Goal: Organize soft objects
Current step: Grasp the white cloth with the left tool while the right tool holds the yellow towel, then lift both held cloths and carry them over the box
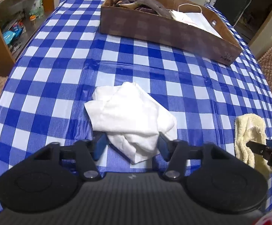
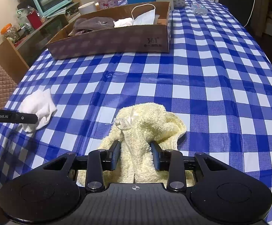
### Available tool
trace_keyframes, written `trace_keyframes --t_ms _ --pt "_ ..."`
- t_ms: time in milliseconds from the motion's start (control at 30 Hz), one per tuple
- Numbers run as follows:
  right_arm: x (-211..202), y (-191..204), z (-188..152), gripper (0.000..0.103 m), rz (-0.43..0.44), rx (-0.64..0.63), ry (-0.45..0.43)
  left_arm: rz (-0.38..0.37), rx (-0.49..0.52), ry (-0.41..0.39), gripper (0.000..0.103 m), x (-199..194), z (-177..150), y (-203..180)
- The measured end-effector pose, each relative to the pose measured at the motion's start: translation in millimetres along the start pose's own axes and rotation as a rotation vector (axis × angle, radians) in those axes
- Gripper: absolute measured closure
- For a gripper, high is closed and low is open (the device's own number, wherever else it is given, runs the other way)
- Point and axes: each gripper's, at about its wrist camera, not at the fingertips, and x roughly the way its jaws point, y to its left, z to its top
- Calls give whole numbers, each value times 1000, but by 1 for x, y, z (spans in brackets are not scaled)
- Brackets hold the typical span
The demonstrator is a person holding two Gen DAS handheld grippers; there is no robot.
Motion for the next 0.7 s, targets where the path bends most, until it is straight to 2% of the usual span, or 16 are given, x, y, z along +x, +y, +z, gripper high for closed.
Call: trace_keyframes --t_ms 33,100,200,700 --pt "0 0 0 68 -1 -2 0 1 8 -2 65 0 0 0" --pt "0 1 0 68 0 -3 -1 -9 9 0 84 0 0 1" --pt "0 1 -1 68 0 -9 -4 -23 5 -4 91 -2 0 3" --pt "-12 -2 -4 82 21 14 -42 21 77 -67 95 -37 5 -3"
